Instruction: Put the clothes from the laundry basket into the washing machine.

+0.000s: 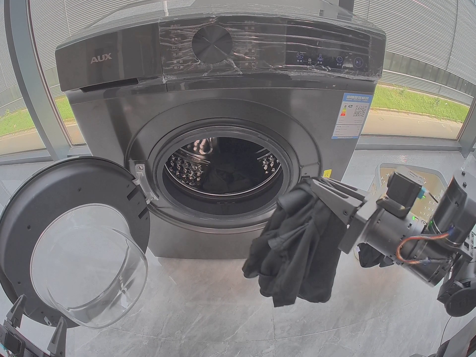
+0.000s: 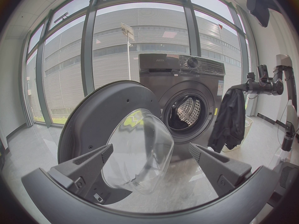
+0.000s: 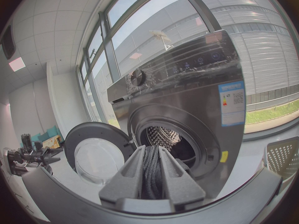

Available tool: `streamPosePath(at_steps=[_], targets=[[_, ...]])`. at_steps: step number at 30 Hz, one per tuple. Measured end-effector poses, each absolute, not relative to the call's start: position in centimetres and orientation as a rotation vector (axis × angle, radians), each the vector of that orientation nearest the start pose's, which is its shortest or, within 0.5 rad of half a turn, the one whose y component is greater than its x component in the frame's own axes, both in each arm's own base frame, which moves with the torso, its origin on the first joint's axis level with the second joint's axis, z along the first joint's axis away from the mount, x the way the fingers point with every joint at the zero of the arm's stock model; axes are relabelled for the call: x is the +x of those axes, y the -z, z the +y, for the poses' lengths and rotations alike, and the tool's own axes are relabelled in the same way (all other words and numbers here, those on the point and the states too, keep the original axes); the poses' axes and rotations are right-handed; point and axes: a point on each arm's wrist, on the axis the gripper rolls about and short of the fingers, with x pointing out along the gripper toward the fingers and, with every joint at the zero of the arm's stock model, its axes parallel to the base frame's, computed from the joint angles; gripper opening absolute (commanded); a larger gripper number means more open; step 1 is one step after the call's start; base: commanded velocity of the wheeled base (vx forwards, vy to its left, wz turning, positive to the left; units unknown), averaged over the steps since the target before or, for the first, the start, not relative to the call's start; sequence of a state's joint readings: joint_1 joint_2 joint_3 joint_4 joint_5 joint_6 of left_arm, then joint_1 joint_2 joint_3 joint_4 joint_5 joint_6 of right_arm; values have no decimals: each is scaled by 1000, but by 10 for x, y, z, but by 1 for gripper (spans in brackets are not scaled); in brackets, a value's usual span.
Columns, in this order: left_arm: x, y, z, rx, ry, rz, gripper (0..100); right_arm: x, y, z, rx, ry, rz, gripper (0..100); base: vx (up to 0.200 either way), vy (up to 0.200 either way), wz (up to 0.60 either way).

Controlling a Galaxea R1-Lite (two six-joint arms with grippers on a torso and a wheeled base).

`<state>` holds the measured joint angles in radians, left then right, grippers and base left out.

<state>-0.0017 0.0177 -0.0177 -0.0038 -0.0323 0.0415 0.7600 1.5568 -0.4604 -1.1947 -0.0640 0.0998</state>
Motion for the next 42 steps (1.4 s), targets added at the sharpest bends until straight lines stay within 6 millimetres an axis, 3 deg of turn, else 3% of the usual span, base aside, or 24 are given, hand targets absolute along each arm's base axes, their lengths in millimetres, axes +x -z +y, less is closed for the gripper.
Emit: streamPosePath(at_steps=[6,14,17,25,28,34,42], targets=[[-23,-81,-1,53,46,-7,100,197,-195,192,161,-701,-108,0,0,0,0],[-23,-86,-1,35,41,-41,100,213,-191,209,175,-678,-119,0,0,0,0],[-27,-103,-1,22,41,-104,100,215,-190,212,177,-679,-123,0,0,0,0],[-36,-178,-4,38,222,-207,100,222,-191,222,193,-691,-145,0,0,0,0],[-23,-191,-6,51,316,-152,100,223,-192,226,204,-699,-151,0,0,0,0],[30,-200,-11,48,459,-12,100,227,-194,235,225,-710,-166,0,0,0,0],[97,-190,-28,37,610,133,100,239,-194,251,249,-716,-194,0,0,0,0]])
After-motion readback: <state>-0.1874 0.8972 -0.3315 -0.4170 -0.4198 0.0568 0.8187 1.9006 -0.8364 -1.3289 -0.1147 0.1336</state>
